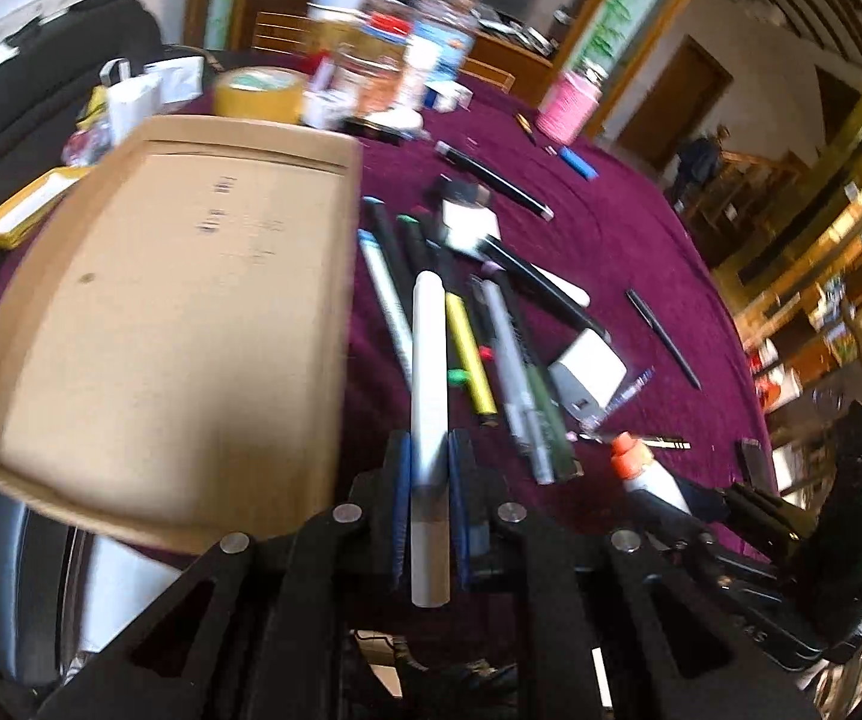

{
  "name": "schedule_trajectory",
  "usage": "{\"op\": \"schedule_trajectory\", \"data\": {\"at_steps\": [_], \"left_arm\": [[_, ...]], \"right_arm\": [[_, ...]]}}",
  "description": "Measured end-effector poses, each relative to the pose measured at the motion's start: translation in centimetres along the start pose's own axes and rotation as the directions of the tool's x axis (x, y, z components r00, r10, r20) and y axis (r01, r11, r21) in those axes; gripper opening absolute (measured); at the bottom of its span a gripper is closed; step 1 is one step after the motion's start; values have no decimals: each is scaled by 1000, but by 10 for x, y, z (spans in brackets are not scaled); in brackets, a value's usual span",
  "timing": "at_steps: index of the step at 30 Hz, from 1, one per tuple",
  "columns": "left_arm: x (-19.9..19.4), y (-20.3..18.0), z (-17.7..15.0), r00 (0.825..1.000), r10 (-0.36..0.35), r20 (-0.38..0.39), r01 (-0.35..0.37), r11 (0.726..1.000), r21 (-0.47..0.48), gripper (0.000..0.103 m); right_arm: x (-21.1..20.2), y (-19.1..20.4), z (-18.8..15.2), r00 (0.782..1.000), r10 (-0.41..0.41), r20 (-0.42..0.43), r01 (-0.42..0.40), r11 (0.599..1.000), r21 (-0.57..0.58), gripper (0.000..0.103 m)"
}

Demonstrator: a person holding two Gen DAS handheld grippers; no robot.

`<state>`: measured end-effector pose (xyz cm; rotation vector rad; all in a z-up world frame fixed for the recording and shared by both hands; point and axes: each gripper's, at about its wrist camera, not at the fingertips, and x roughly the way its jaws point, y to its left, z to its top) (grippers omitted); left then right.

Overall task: Organize rigid objects
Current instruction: 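Carry the marker and glue bottle into the cardboard tray and open both tools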

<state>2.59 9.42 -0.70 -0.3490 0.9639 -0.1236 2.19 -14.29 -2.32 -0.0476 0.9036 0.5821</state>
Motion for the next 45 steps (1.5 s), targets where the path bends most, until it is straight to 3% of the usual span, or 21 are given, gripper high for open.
{"op": "schedule_trajectory", "data": {"at_steps": [7,13,27,37,45], "left_arm": [[-19,60,9,998,58,36,-53,991,-120,12],[-14,97,13,998,58,27,-52,980,-191,12],[2,131,24,996,85,-8,-84,973,-215,12],[16,143,21,993,96,-65,-108,971,-211,12],[16,142,19,992,110,-59,-120,972,-201,12]], "right_arm": [[17,69,39,991,133,31,-132,991,-29,30],[58,116,58,987,155,-29,-157,986,-61,30],[124,161,80,987,99,-125,-116,985,-131,31],[147,174,76,985,48,-165,-78,980,-182,31],[153,179,71,986,2,-169,-42,972,-229,31]]}}
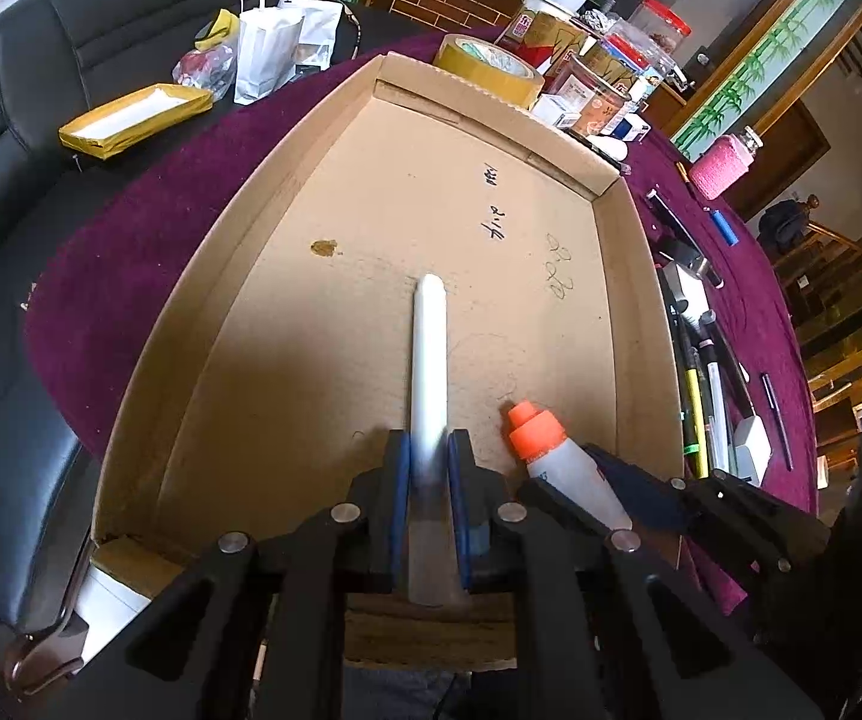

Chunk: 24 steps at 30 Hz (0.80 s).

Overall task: Organize rigid objects
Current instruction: 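Carry the marker and glue bottle into the cardboard tray and open both tools, then withdraw both tools from the tray back over the table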

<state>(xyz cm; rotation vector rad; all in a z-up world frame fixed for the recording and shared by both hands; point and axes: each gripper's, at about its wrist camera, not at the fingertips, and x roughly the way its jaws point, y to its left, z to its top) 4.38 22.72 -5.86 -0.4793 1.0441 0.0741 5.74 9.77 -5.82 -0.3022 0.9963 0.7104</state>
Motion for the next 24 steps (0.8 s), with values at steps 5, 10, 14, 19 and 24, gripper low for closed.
{"op": "schedule_trajectory", "data": {"at_steps": [5,10,14,19,24], "left_arm": [[0,-2,0,1000,-3,5,3,1000,2,19],[-5,-6,-1,1000,-12,20,12,1000,-2,32],[-20,-10,-3,998,-4,66,6,1000,-16,45],[-38,-36,-10,994,-15,112,12,1000,27,53],[-44,-82,-27,991,-44,125,29,992,121,60]], "right_arm": [[-1,1,-1,1000,17,1,-17,1000,-13,40],[-13,1,-3,999,22,37,-21,999,-26,60],[-30,-7,-8,995,64,75,-64,998,-8,61],[-63,-30,-29,983,125,135,-134,989,60,63],[-93,-55,-65,976,126,178,-146,984,100,66]]}}
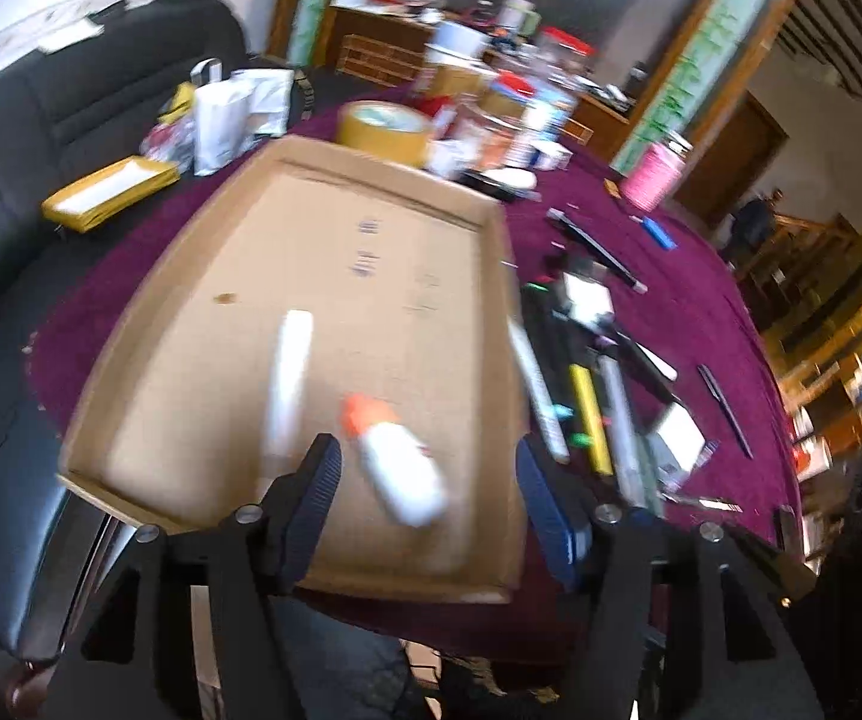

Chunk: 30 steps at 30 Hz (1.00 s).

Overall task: Organize rigid objects
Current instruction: 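Withdraw both tools from the tray back over the table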

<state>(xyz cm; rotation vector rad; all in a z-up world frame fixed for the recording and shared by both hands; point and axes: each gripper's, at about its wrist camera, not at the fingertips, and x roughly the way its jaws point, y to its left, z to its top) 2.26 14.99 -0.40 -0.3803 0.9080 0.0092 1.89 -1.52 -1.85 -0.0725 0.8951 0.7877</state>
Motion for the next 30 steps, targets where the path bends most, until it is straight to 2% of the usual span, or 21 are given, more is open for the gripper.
{"op": "schedule_trajectory", "data": {"at_steps": [8,14,22,30], "left_arm": [[17,-74,-26,997,-37,-61,43,993,110,63],[29,-109,-38,995,-45,-91,60,985,162,63],[38,-126,-45,993,-37,-116,59,981,187,63],[47,-122,-45,989,-33,-143,59,982,182,63]], "right_arm": [[-52,-58,-49,999,-47,26,44,994,99,66],[-84,-97,-63,994,-98,55,90,987,135,66],[-97,-132,-67,985,-168,38,160,974,161,66],[-90,-165,-61,974,-226,-5,223,960,171,66]]}}
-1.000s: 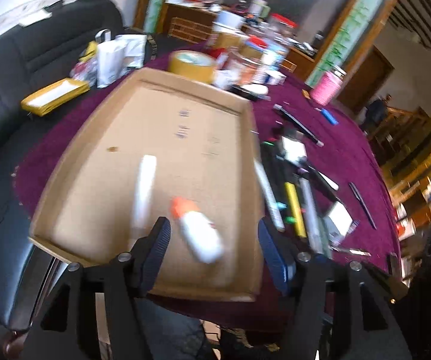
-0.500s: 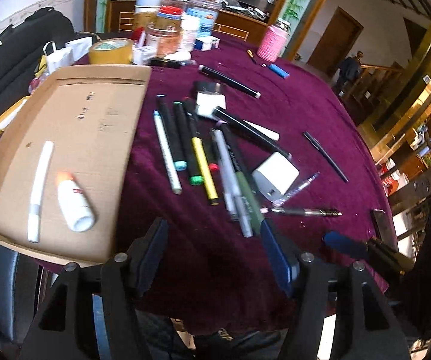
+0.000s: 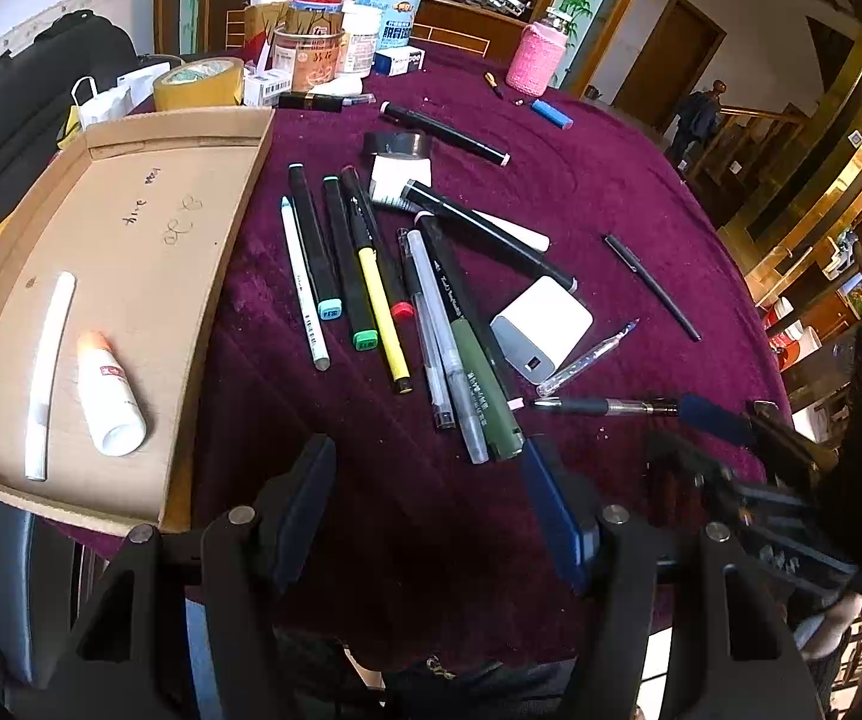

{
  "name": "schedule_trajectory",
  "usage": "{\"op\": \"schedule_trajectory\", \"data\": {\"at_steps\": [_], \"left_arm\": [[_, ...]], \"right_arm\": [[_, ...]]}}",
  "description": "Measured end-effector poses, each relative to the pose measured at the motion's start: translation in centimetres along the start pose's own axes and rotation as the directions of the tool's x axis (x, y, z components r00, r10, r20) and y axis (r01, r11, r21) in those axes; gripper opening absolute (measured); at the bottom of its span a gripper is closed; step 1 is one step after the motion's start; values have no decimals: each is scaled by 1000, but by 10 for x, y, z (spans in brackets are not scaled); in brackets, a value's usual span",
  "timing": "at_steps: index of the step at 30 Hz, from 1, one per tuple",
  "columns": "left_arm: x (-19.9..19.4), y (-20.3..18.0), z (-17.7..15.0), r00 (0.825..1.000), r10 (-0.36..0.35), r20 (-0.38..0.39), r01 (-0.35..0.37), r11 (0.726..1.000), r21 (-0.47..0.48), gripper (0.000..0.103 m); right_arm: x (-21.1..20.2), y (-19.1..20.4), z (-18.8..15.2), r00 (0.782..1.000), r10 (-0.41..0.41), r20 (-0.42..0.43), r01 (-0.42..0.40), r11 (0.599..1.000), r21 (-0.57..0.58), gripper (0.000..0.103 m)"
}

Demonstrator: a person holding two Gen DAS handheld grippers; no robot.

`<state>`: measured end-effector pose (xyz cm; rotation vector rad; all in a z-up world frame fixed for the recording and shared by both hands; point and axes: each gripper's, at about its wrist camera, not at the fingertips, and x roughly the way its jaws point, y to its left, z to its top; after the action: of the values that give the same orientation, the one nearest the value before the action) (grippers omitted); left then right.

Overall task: Organize rigid objects
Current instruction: 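Withdraw both tools from the tray back over the table, then grasp the white power adapter with the left tool while the right tool grasps the clear black-capped pen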

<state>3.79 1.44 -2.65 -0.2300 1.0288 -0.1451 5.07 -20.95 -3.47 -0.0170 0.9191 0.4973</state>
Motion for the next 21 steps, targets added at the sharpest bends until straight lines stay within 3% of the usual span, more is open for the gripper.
{"op": "schedule_trajectory", "data": {"at_steps": [9,14,16,18,20,21], "left_arm": [[11,8,4,1000,-8,-23,8,1000,-16,63],[17,4,11,999,-21,-34,21,1000,-6,63],[20,-2,16,999,-39,-35,39,999,11,63],[23,-13,24,998,-55,-31,56,997,50,65],[29,-23,32,997,-72,-28,74,993,88,74],[32,-28,36,997,-74,-30,77,992,103,74]], "right_arm": [[35,-22,17,993,-56,-102,46,994,-99,68],[42,-13,8,985,-53,-163,13,972,-234,68],[38,-7,3,984,-16,-179,-31,966,-258,52],[35,-2,-1,982,-3,-187,-48,962,-270,46],[33,2,-5,983,-6,-185,-47,959,-281,37],[33,4,-6,982,1,-189,-55,958,-281,27]]}}
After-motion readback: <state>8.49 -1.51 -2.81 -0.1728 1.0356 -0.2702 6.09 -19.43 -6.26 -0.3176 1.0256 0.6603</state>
